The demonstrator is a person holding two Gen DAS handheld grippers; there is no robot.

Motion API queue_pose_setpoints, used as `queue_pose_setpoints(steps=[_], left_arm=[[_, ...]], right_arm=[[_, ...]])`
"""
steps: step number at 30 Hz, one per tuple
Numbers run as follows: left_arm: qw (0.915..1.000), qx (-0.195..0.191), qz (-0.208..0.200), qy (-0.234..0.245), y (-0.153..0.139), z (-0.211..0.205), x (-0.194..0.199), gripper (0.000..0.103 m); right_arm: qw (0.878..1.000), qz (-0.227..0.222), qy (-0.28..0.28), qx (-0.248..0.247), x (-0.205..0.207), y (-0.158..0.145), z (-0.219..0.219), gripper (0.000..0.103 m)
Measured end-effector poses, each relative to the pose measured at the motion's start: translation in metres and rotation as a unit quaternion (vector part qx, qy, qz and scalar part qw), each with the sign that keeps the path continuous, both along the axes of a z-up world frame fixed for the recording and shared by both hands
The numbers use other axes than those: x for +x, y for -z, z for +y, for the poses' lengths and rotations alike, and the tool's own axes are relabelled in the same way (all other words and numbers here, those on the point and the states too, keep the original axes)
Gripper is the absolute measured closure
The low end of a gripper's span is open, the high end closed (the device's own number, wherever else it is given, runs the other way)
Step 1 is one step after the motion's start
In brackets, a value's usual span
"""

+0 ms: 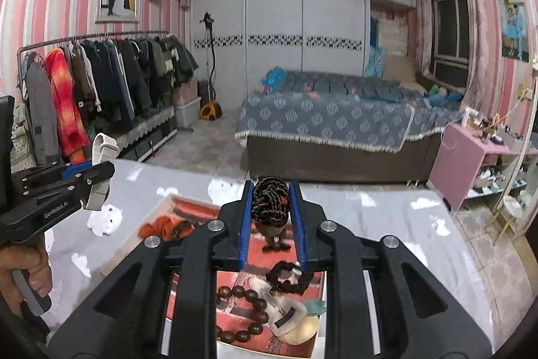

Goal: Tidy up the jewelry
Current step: 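Carry the watch and bead hair tie into the tray and open both tools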

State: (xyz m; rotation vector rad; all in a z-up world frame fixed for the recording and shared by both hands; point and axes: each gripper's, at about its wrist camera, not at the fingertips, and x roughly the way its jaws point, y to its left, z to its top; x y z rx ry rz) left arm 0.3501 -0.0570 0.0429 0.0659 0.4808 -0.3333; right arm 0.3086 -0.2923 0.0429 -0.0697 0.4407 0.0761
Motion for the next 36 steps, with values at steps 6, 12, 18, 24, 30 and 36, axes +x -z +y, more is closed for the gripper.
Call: queue_pose_setpoints(steps=[6, 12, 18, 24, 30, 36], left_arm=[[0.9996, 0.008, 0.026, 0.007, 0.025, -0.014, 0.013, 0.085], [0.999, 0.011, 0.043, 0.005, 0.04, -0.018, 0.023, 0.085], [0.9989, 0.017, 0.042, 0.008, 0.045, -0.02, 0.024, 0.085], [0.9983, 0.022, 0.054, 0.004, 0.063, -0.023, 0.034, 0.085], [0.9945, 0.014, 0.103, 0.002, 0.098, -0.017, 0.055, 0.085], [0.9936, 0.011, 0.112, 0.009, 0.112, -0.02, 0.058, 0.085]], right_arm=[[0.999, 0.046, 0.002, -0.02, 0.012, 0.042, 0.0, 0.081], [0.998, 0.065, 0.007, -0.01, 0.02, 0.064, -0.006, 0.081], [0.997, 0.075, 0.014, -0.01, 0.026, 0.077, -0.014, 0.081], [0.996, 0.089, 0.02, -0.006, 0.034, 0.092, -0.021, 0.081], [0.995, 0.103, 0.018, -0.006, 0.039, 0.104, -0.021, 0.081], [0.991, 0.13, 0.012, -0.008, 0.048, 0.125, -0.017, 0.081]])
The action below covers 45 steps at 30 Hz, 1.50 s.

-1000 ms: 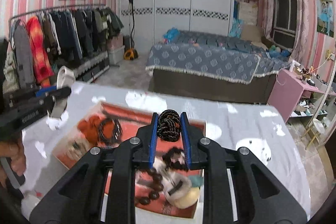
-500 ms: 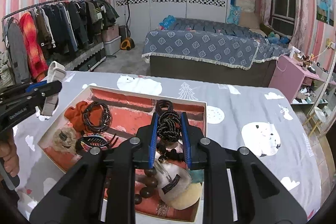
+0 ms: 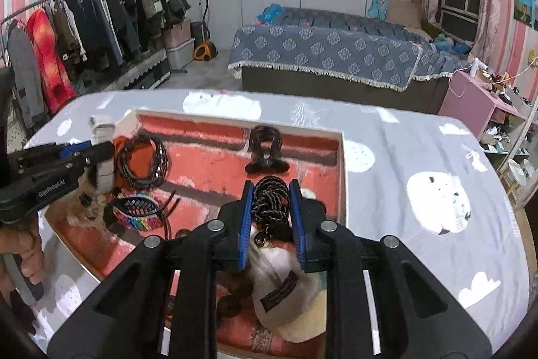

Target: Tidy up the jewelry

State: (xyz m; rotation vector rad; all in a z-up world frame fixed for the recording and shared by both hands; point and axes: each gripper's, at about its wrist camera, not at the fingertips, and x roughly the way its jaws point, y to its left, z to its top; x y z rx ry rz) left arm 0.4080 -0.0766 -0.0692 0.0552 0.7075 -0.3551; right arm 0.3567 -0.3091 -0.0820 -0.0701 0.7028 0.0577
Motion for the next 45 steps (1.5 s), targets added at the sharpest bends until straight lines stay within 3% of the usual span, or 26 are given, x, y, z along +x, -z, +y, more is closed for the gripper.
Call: queue_pose_setpoints(steps=[7, 10, 12, 19, 24, 31, 33, 37, 39, 41, 45], left_arm=[[1.0, 0.002, 0.002, 0.004, 0.012, -0.002, 0.002, 0.082], [1.0, 0.004, 0.002, 0.003, 0.013, -0.002, 0.003, 0.074], [0.9999, 0.01, 0.004, 0.001, 0.014, -0.003, 0.002, 0.061], [1.0, 0.001, 0.004, 0.007, 0.01, -0.005, 0.0, 0.052], [0.9996, 0.001, -0.02, 0.018, -0.008, -0.012, -0.012, 0.031], [0.9977, -0.017, -0.062, 0.017, -0.045, -0.011, -0.03, 0.025], [0.9964, -0.016, -0.082, 0.007, -0.058, -0.008, -0.036, 0.015], [0.9932, 0.001, -0.116, -0.01, -0.079, -0.002, -0.056, 0.01], [0.992, 0.014, -0.124, -0.015, -0.086, 0.001, -0.067, 0.006], [0.9878, 0.031, -0.151, -0.022, -0.095, 0.009, -0.092, 0.005], [0.9829, 0.035, -0.178, -0.03, -0.093, 0.03, -0.139, 0.005]], right_arm=[[1.0, 0.021, -0.003, -0.006, 0.006, 0.015, 0.005, 0.081], [1.0, 0.027, -0.003, -0.005, 0.008, 0.019, 0.006, 0.081], [1.0, 0.03, -0.003, -0.005, 0.009, 0.022, 0.006, 0.081], [1.0, 0.024, -0.001, 0.003, 0.007, 0.018, 0.003, 0.08], [1.0, 0.009, 0.001, 0.019, 0.001, 0.003, -0.004, 0.061], [0.999, -0.033, 0.007, 0.04, -0.014, -0.032, -0.016, 0.048], [0.998, -0.048, 0.013, 0.045, -0.021, -0.045, -0.022, 0.043], [0.997, -0.063, 0.015, 0.043, -0.037, -0.072, -0.025, 0.031], [0.996, -0.081, 0.013, 0.034, -0.054, -0.092, -0.019, 0.024], [0.994, -0.103, 0.007, 0.021, -0.075, -0.106, -0.012, 0.01], [0.99, -0.14, 0.003, -0.004, -0.124, -0.123, 0.006, 0.005]])
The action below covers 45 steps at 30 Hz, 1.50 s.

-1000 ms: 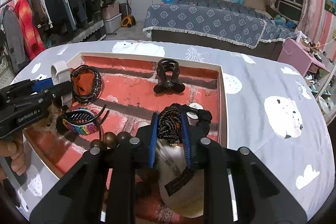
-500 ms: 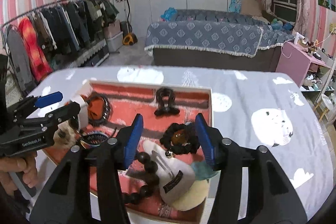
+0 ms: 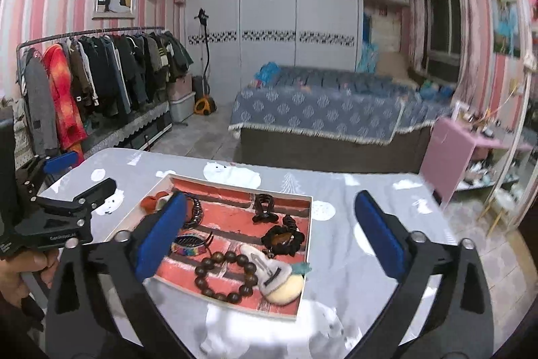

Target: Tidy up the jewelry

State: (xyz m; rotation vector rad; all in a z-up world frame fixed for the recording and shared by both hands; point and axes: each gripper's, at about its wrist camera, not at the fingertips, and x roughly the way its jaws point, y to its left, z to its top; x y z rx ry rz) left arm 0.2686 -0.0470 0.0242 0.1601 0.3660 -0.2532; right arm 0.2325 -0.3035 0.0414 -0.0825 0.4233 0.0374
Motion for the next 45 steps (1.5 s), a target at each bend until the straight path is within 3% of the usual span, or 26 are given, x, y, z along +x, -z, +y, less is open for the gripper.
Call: queue_pose_setpoints(steps=[5, 12, 15, 20, 26, 31, 45], left_arm=[[1.0, 0.001, -0.001, 0.001, 0.027, 0.026, -0.054, 0.004], [0.9978, -0.031, -0.036, -0.047, 0.057, 0.061, -0.136, 0.004], [0.9955, -0.031, -0.075, -0.049, 0.067, 0.064, -0.158, 0.004], [0.9959, -0.026, -0.069, -0.053, 0.076, 0.062, -0.156, 0.004], [0.996, -0.034, -0.06, -0.057, 0.079, 0.064, -0.15, 0.004], [0.9957, -0.05, -0.048, -0.061, 0.08, 0.071, -0.146, 0.004], [0.9956, -0.042, -0.067, -0.05, 0.079, 0.065, -0.152, 0.004]], right_arm=[[0.999, -0.043, -0.01, -0.003, -0.077, 0.019, 0.018, 0.005], [0.999, -0.049, -0.002, 0.0, -0.15, 0.076, 0.029, 0.005], [0.999, -0.045, 0.012, 0.007, -0.167, 0.094, 0.026, 0.005], [0.997, -0.062, 0.046, 0.031, -0.178, 0.106, 0.013, 0.005], [0.994, -0.073, 0.076, 0.002, -0.181, 0.117, 0.015, 0.005], [0.994, -0.073, 0.073, -0.021, -0.181, 0.12, 0.024, 0.005], [0.995, -0.064, 0.078, -0.001, -0.18, 0.124, 0.016, 0.005]])
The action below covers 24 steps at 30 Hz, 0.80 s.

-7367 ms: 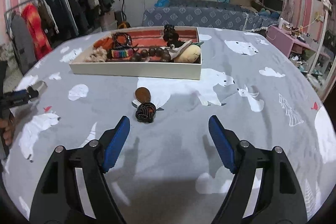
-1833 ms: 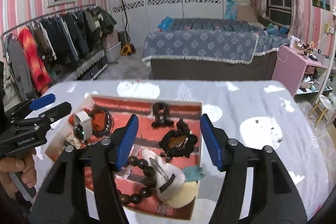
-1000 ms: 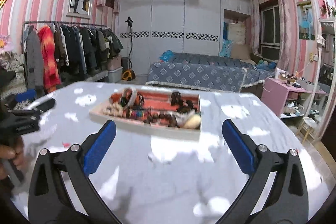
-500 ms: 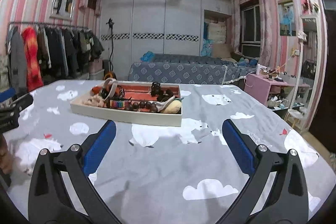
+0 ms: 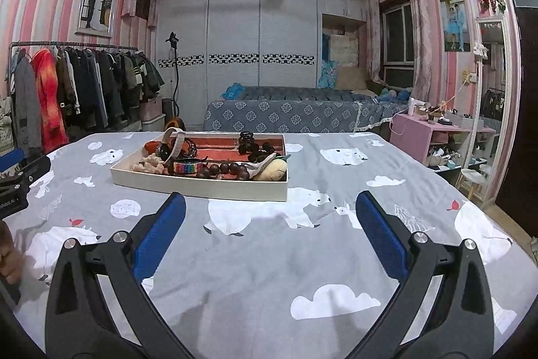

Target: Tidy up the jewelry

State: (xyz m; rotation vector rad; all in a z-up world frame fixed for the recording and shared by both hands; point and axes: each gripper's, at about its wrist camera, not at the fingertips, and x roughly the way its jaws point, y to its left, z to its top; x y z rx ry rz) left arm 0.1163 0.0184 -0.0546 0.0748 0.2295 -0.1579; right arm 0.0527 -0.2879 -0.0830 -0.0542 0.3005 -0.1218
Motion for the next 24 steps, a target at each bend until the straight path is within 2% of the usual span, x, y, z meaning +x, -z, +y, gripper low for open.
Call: queue_pose_setpoints(steps=[24], left_arm=[[1.0, -0.005, -0.002, -0.003, -0.0016, 0.0032, 0.0001, 0.004]], right_arm=[[1.0, 0.001, -0.006, -0.008, -0.0001, 0.0027, 0.0052, 0.005]])
